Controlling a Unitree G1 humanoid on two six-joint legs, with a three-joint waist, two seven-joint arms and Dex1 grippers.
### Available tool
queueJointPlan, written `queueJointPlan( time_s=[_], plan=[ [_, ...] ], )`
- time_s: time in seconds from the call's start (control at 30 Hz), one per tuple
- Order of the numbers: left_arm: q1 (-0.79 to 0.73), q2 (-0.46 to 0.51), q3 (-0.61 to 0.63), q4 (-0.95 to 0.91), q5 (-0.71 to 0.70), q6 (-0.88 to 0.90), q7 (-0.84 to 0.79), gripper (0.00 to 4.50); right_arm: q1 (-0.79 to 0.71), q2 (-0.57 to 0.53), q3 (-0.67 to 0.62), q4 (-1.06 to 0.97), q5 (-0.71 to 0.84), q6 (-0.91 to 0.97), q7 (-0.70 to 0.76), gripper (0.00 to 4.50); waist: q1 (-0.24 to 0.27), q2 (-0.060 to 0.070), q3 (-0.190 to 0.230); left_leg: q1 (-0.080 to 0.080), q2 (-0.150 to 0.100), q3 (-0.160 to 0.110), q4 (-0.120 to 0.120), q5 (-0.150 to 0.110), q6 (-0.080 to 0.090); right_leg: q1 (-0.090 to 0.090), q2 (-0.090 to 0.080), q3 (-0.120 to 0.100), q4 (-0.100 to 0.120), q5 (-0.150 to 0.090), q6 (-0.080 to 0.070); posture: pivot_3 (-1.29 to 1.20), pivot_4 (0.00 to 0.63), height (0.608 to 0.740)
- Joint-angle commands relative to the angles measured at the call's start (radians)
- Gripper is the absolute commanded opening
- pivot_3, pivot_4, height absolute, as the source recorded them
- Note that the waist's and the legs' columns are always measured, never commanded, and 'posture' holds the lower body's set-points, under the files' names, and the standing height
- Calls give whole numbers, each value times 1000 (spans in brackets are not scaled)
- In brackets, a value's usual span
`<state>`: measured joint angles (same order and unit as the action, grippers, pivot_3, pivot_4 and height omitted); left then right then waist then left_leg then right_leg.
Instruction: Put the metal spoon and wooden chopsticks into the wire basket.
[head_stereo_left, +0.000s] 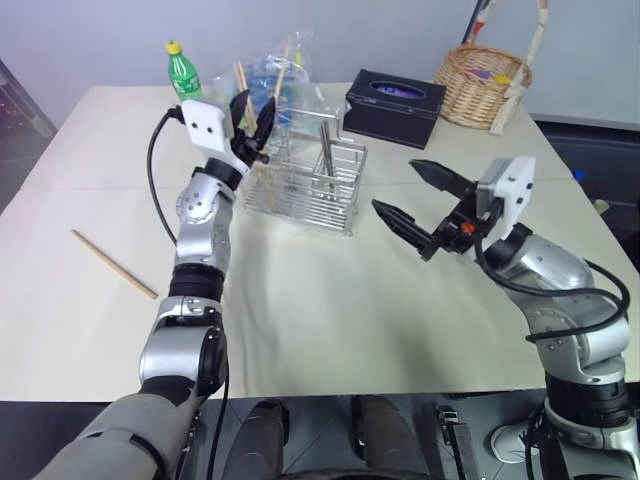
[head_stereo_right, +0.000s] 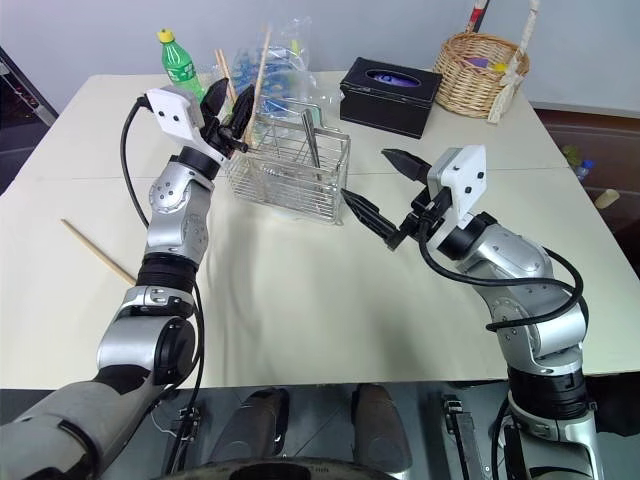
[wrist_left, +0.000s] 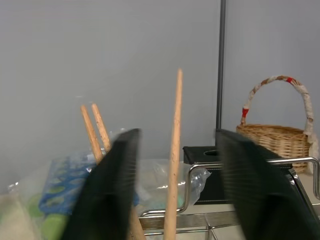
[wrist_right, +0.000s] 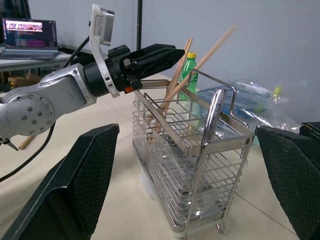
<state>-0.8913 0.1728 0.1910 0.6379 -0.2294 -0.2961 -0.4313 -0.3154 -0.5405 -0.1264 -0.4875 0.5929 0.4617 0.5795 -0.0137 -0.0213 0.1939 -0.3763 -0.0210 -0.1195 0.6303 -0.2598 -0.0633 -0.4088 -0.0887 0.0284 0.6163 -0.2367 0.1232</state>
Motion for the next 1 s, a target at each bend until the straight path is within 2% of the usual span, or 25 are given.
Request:
queueJointPlan(
  time_s=[0.03,0.13,0.3,0.47,0.53,0.67,0.73,0.9,1.0],
  plan=[
    [-8,10,5,-28,-10,-18,4,4453,-5,2,-8,-40,4,-16,0,4500,0,0,0,0,0,0,0,0,0,0,0,0,0,0,0,0,150,740],
    [-9,8,9,-45,-19,-6,6,4453,-3,2,-9,-40,5,-16,2,4500,0,0,0,0,0,0,0,0,0,0,0,0,0,0,0,0,150,740],
    [-28,11,46,-193,-124,107,14,4453,-3,1,-7,-40,6,-14,4,4500,-1,0,0,0,0,0,0,0,0,0,0,0,0,0,0,0,150,740],
    [-71,74,118,-325,-202,250,109,4453,1,-8,-3,-45,9,-15,25,4500,-4,0,0,0,0,0,0,0,0,0,0,0,1,0,0,0,150,740],
    [-80,125,144,-335,-193,286,156,4453,3,-19,6,-50,6,-19,51,4500,-5,0,0,1,0,0,0,0,0,0,0,0,1,0,0,0,150,740],
    [-63,287,190,-270,-61,369,348,4453,10,-55,31,-66,24,-20,138,4500,-9,0,0,2,0,0,0,0,0,0,0,0,2,0,0,0,150,740],
    [-30,332,197,-274,-18,422,420,4453,13,-60,31,-67,32,-15,157,4500,-6,0,0,2,0,0,0,0,0,0,1,0,2,0,0,0,150,740],
    [122,357,247,-345,39,618,587,4453,11,-67,34,-52,40,-16,198,4500,2,0,0,1,0,-1,0,0,0,1,0,0,2,0,0,0,150,740],
    [256,329,272,-458,76,780,694,4453,4,-68,37,-41,43,-13,219,4500,0,0,0,1,0,-1,0,0,0,1,0,0,2,0,0,0,150,740]
  ],
)
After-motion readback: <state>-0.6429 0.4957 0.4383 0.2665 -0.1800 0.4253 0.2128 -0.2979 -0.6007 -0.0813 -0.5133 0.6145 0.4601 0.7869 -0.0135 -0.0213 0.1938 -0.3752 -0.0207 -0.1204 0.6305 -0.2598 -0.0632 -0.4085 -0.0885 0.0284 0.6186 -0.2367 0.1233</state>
